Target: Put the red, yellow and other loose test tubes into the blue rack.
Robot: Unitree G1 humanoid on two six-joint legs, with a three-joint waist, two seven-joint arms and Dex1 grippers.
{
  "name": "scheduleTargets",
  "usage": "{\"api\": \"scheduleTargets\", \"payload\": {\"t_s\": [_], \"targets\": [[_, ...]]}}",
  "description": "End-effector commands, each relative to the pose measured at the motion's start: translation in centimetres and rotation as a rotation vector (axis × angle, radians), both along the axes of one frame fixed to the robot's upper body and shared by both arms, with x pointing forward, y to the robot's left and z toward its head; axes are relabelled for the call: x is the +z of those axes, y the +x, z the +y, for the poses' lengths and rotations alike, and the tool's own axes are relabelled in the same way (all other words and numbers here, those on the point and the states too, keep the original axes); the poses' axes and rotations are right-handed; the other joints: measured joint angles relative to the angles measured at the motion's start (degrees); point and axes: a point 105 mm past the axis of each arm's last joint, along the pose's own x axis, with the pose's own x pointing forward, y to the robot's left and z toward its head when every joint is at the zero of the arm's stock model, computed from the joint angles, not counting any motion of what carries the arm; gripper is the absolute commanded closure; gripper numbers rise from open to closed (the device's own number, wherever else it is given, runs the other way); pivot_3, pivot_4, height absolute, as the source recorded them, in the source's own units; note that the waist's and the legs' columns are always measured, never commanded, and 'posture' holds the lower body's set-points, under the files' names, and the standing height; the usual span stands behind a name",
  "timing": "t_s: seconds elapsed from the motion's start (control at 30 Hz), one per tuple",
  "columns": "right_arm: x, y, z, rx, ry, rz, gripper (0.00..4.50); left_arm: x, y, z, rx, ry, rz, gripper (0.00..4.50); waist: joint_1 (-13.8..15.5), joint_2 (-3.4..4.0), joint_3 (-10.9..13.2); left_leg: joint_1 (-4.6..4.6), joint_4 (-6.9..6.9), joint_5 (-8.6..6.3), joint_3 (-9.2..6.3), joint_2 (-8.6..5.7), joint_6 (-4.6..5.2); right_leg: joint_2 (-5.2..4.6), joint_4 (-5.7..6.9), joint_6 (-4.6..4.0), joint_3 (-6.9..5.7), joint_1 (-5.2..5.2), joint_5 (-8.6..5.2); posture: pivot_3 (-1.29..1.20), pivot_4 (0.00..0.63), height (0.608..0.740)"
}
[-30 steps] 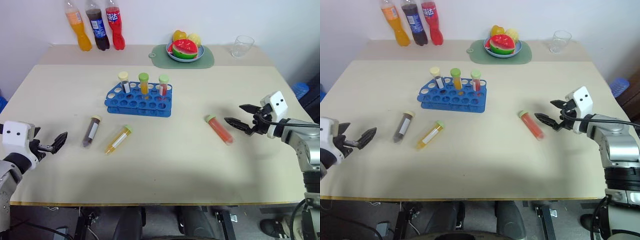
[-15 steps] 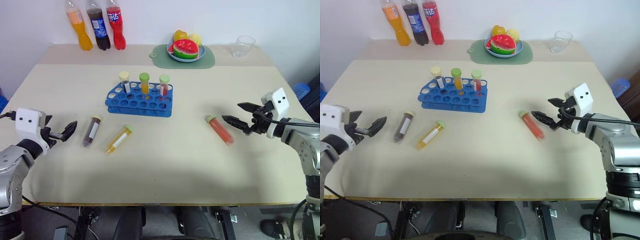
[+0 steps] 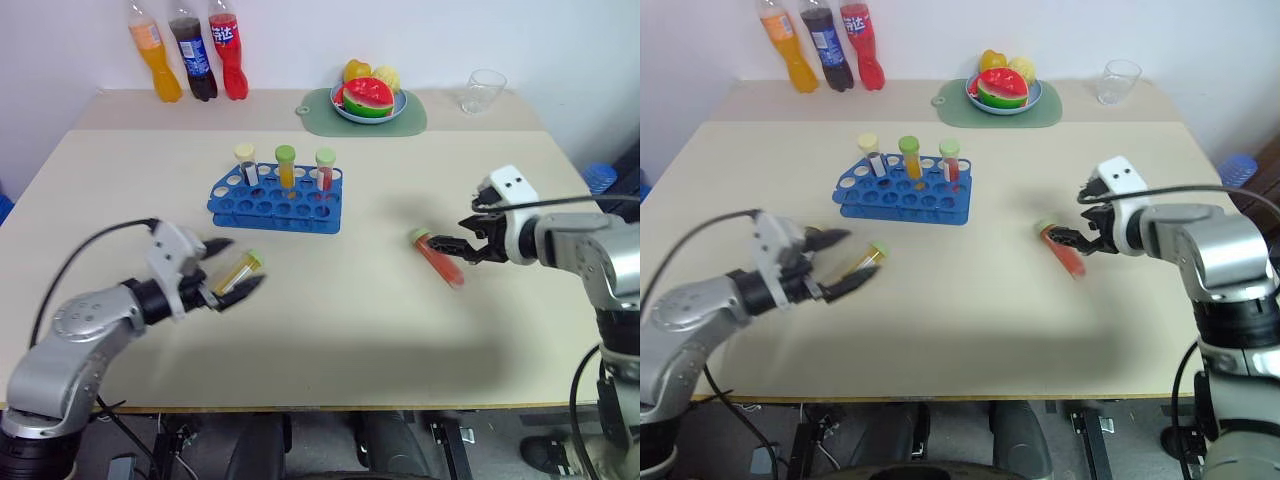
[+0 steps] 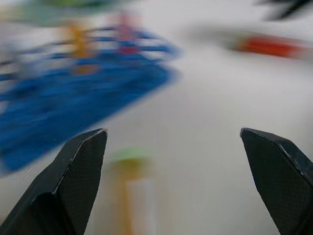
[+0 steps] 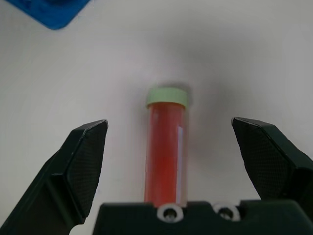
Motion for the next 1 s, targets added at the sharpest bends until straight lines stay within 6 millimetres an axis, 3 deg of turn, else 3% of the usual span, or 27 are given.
{"api": "scheduleTargets", "payload": {"t_s": [0.03,0.17,0.27,0.4,0.5,0.7,0.9,0.93,1.0], "targets": [[-0.3,0.8,-0.3,-0.077,-0.054,0.088,0.00,-0.4,-0.9,-1.7,-0.100,0.037,-0.008,0.02,0.0,0.00,0.0,-0.01,0.00,0.00,0.02,-0.01,0.00,0.00,0.00,0.00,0.00,-0.02,0.00,0.00,0.150,0.734],[-1.1,0.9,1.0,-0.028,-0.077,0.206,0.00,-1.2,-1.5,-2.8,-0.164,0.055,0.000,0.02,0.0,0.00,0.0,-0.07,0.00,0.00,0.03,-0.01,0.00,0.00,-0.01,0.00,0.00,-0.08,0.00,0.00,0.150,0.734],[-1.1,0.9,1.1,-0.022,-0.084,0.223,0.00,-1.2,-1.6,-2.9,-0.168,0.056,-0.002,0.02,0.1,0.00,0.0,-0.13,0.00,0.00,0.02,-0.01,0.00,0.00,-0.02,0.01,-0.01,-0.12,0.00,0.00,0.150,0.734],[-2.5,1.5,1.2,-0.040,-0.120,0.305,0.00,-1.9,-3.0,-4.3,-0.217,0.038,0.023,0.02,-0.1,0.01,0.0,-0.14,0.02,0.00,0.04,-0.01,0.00,-0.02,-0.02,0.02,0.00,-0.14,0.01,0.00,0.150,0.734],[-2.8,2.0,0.8,-0.064,-0.127,0.322,0.81,-2.0,-3.2,-4.4,-0.212,0.034,0.024,0.00,-0.1,0.01,0.0,-0.15,0.01,0.00,0.04,0.00,0.00,-0.01,0.00,0.01,0.00,-0.17,0.01,0.00,0.150,0.734],[-2.6,2.6,1.0,-0.039,-0.133,0.311,3.67,-2.1,-3.3,-4.3,-0.195,0.029,0.026,0.00,-0.1,0.01,0.0,-0.13,0.01,0.00,0.03,0.00,0.00,0.00,0.04,0.01,0.00,-0.18,0.01,0.00,0.150,0.734],[-0.7,2.4,2.4,0.123,-0.107,0.159,3.74,-2.3,-2.9,-3.5,-0.158,0.045,0.026,0.00,-0.1,0.03,0.0,-0.16,0.01,0.00,0.03,0.00,0.00,0.00,0.05,0.01,0.00,-0.23,0.01,0.00,0.150,0.734],[-0.1,2.5,2.8,0.171,-0.102,0.082,3.74,-2.3,-2.7,-3.3,-0.145,0.045,0.025,0.00,0.0,0.03,0.0,-0.20,0.01,0.00,0.01,0.00,0.00,0.00,0.04,0.02,-0.01,-0.24,0.00,0.00,0.150,0.734],[2.6,1.9,5.6,0.385,-0.019,-0.202,3.74,-2.0,-2.0,-2.4,-0.074,0.010,0.012,0.00,0.3,0.02,0.0,-0.29,0.01,0.00,-0.04,0.00,0.00,0.00,-0.01,0.03,-0.04,-0.27,0.00,0.00,0.150,0.734]]}}
